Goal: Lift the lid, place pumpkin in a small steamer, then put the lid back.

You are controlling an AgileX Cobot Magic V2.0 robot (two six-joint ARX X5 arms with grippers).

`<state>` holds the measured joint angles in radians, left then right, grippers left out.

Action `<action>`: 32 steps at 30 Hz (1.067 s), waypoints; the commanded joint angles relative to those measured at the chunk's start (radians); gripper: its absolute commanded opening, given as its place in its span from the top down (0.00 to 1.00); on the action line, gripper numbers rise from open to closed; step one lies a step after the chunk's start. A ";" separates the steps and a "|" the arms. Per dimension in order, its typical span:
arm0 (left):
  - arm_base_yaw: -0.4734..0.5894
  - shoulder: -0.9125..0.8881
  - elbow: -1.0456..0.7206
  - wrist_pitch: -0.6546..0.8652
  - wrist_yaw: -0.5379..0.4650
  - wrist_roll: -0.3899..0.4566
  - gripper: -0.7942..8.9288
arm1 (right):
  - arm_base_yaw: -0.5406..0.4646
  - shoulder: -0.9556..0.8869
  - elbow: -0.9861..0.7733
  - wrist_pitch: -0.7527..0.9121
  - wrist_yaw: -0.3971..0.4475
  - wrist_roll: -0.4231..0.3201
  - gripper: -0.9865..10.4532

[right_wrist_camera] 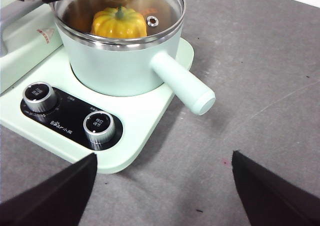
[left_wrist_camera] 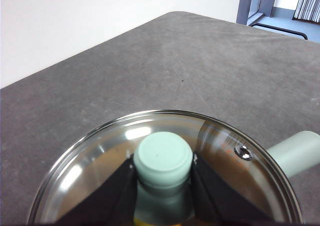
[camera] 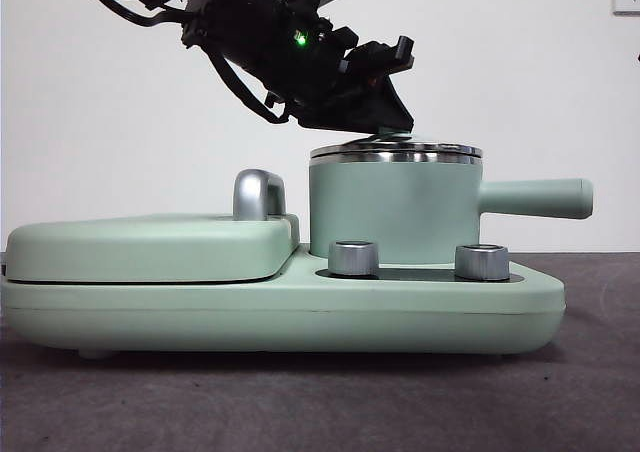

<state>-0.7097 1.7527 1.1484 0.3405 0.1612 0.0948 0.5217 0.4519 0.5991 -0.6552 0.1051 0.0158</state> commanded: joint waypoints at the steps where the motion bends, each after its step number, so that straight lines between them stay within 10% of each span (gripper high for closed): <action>1: -0.015 0.025 0.014 -0.029 0.024 -0.057 0.90 | 0.006 0.003 0.005 0.003 0.002 0.011 0.55; 10: -0.003 0.022 0.014 -0.063 0.018 -0.055 0.89 | 0.006 0.003 0.005 0.003 0.002 0.011 0.55; 19: -0.003 -0.013 0.014 -0.067 0.019 -0.055 0.62 | 0.006 0.003 0.005 0.003 0.002 0.011 0.55; 32: 0.000 -0.231 0.014 -0.345 0.018 -0.068 0.62 | 0.006 0.003 0.005 0.005 0.000 0.011 0.55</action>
<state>-0.7044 1.5173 1.1522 -0.0002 0.1799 0.0364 0.5217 0.4519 0.5991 -0.6548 0.1051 0.0158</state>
